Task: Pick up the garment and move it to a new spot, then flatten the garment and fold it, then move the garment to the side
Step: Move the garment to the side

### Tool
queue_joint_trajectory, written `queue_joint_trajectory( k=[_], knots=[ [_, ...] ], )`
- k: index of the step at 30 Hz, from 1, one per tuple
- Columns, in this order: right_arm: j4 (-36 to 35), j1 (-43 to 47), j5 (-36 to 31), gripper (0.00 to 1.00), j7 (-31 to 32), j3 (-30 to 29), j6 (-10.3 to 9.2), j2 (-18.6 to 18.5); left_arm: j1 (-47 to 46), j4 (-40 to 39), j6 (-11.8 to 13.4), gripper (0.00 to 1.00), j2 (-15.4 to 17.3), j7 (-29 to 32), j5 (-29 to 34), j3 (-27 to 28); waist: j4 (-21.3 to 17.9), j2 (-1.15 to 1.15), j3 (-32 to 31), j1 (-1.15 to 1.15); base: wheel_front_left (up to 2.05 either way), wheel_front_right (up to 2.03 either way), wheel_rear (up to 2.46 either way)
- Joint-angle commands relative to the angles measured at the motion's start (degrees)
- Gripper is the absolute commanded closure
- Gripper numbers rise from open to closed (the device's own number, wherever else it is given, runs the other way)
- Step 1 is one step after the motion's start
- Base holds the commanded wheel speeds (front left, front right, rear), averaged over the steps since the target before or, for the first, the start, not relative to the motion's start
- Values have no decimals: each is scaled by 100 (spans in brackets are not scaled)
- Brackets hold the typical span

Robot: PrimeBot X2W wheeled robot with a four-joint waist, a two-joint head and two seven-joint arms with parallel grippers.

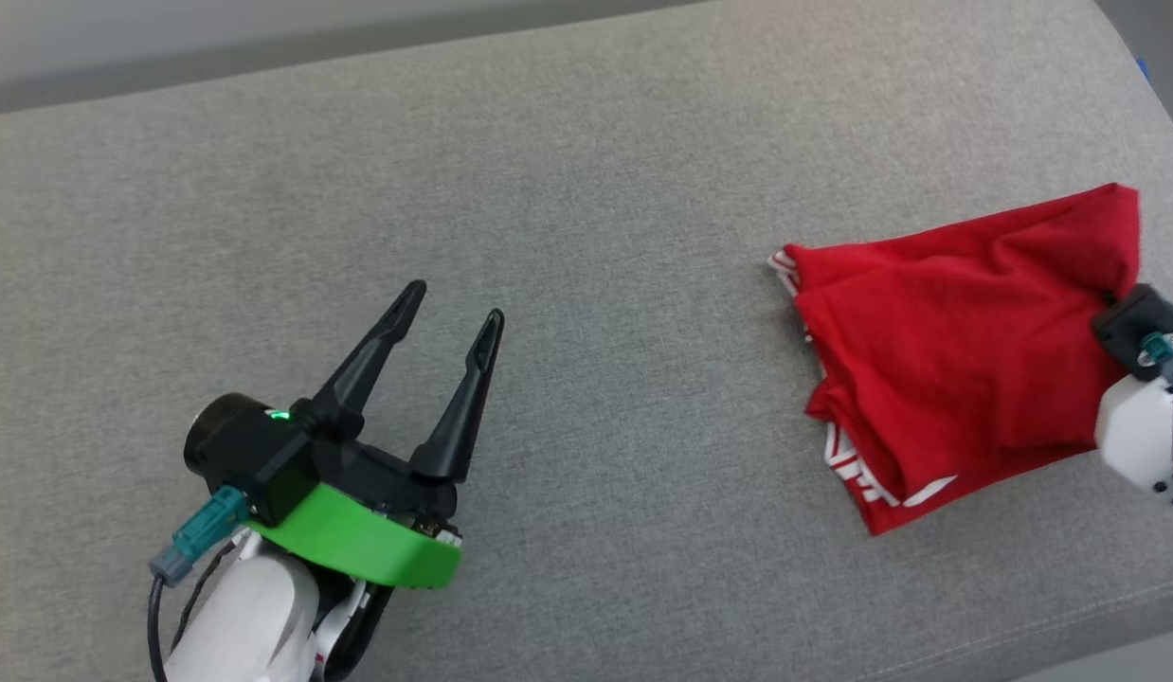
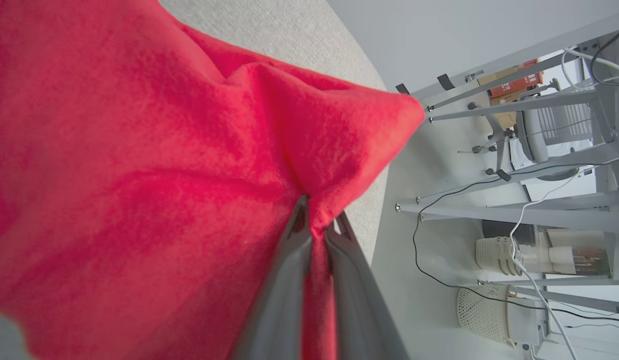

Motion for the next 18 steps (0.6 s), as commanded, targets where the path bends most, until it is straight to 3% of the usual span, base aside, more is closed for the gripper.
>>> queue_joint_trajectory(
  k=[1, 7, 18],
  knots=[
    [127, -161, 36, 100, -78, -104, -10, -87, -147, -88, -5, 0, 86, 37, 76, 24, -524, 0, 599, 0, 0, 0, 0],
    [872, -388, 22, 100, -429, -602, -10, -268, -375, -463, 14, 0, 240, 254, 127, 48, -585, 0, 958, 0, 0, 0, 0],
    [2228, -985, -407, 100, -1152, -1987, -10, 230, -722, -1178, 64, 0, 500, 700, 200, 111, -380, 0, 1741, 0, 0, 0, 0]
  ],
)
